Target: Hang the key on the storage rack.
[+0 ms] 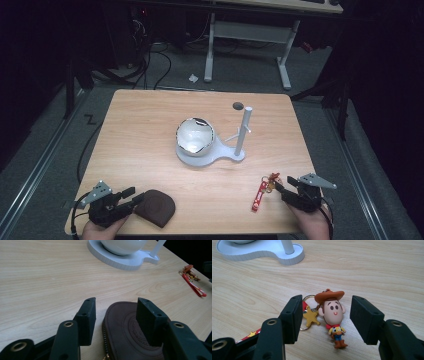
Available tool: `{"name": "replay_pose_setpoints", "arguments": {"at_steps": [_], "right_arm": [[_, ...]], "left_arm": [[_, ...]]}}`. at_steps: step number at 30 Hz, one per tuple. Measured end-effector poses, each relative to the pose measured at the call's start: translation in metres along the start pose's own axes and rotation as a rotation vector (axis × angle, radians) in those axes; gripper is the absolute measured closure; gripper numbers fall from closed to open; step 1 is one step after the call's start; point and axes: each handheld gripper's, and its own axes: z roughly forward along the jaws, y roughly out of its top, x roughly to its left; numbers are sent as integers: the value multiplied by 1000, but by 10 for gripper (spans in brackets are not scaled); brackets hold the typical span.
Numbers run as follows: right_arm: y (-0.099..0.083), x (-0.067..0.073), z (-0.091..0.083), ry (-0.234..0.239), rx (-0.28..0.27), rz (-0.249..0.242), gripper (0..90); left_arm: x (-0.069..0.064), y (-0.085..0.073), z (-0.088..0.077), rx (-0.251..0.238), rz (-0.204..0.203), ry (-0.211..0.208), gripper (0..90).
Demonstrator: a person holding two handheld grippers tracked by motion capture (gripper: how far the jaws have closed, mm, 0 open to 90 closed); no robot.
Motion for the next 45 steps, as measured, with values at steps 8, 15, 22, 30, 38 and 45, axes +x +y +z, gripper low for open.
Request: {"name": "replay_pose_setpoints", "arguments": {"at_steps": [8,15,22,30,38,45], "right_arm": [[0,0,1,5,3,-6,442],[0,0,2,9,-1,-20,442],[0,0,2,9,0,-18,442],[-1,1,2,9,3,-20,444],[-1,1,3,9,1,-21,447],[-1,0,3,10,-1,-18,448]], "left_arm": [[2,-4,12,63,-26,-32,544],[5,-7,17,82,-57,-54,563],[9,-9,21,102,-95,-70,574],[11,-10,21,97,-122,-64,738],[2,-5,20,100,-46,-35,829],[26,8,15,7,-90,44,840]]}}
